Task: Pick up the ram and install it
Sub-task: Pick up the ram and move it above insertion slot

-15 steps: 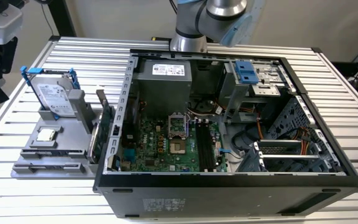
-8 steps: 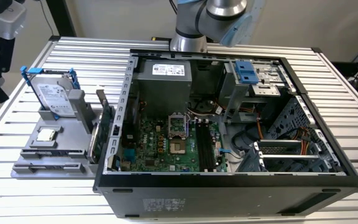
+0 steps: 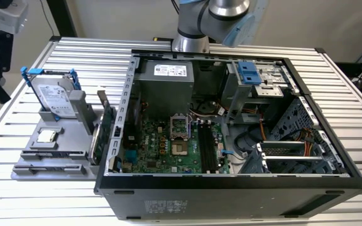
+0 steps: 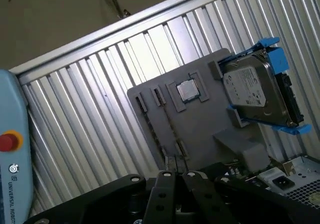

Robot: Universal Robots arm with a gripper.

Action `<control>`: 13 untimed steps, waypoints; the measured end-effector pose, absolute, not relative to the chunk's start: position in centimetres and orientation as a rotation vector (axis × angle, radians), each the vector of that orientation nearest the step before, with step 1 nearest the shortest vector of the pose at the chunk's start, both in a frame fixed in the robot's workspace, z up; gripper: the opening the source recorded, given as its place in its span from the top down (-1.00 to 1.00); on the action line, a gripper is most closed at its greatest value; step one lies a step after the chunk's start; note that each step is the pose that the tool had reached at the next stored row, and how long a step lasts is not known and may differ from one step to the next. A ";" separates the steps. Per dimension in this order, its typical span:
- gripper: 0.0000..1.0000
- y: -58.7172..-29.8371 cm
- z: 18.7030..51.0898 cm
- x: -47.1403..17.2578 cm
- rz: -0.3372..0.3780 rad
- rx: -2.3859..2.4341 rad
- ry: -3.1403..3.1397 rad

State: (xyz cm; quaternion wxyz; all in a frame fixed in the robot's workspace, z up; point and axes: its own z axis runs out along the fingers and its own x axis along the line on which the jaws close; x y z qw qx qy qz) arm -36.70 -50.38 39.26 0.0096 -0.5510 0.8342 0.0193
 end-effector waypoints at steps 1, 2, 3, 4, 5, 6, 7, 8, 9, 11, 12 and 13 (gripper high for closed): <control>1.00 -50.4 39.3 -36.7 0.060 -1.744 2.590; 1.00 -50.4 39.3 -36.7 0.061 -1.767 2.574; 1.00 -50.4 39.3 -36.7 0.061 -1.791 2.559; 1.00 -50.4 39.2 -36.7 0.061 -1.816 2.541; 1.00 -50.4 39.2 -36.7 0.062 -1.839 2.525; 1.00 -50.4 39.2 -36.7 0.062 -1.862 2.509; 1.00 -50.4 39.2 -36.7 0.062 -1.884 2.492; 1.00 -50.4 39.2 -36.7 0.063 -1.906 2.476; 1.00 -50.4 39.2 -36.7 0.063 -1.930 2.458; 1.00 -50.4 39.2 -36.7 0.064 -1.974 2.423; 1.00 -50.4 39.2 -36.7 0.064 -1.997 2.405; 1.00 -50.4 39.2 -36.7 0.064 -2.020 2.386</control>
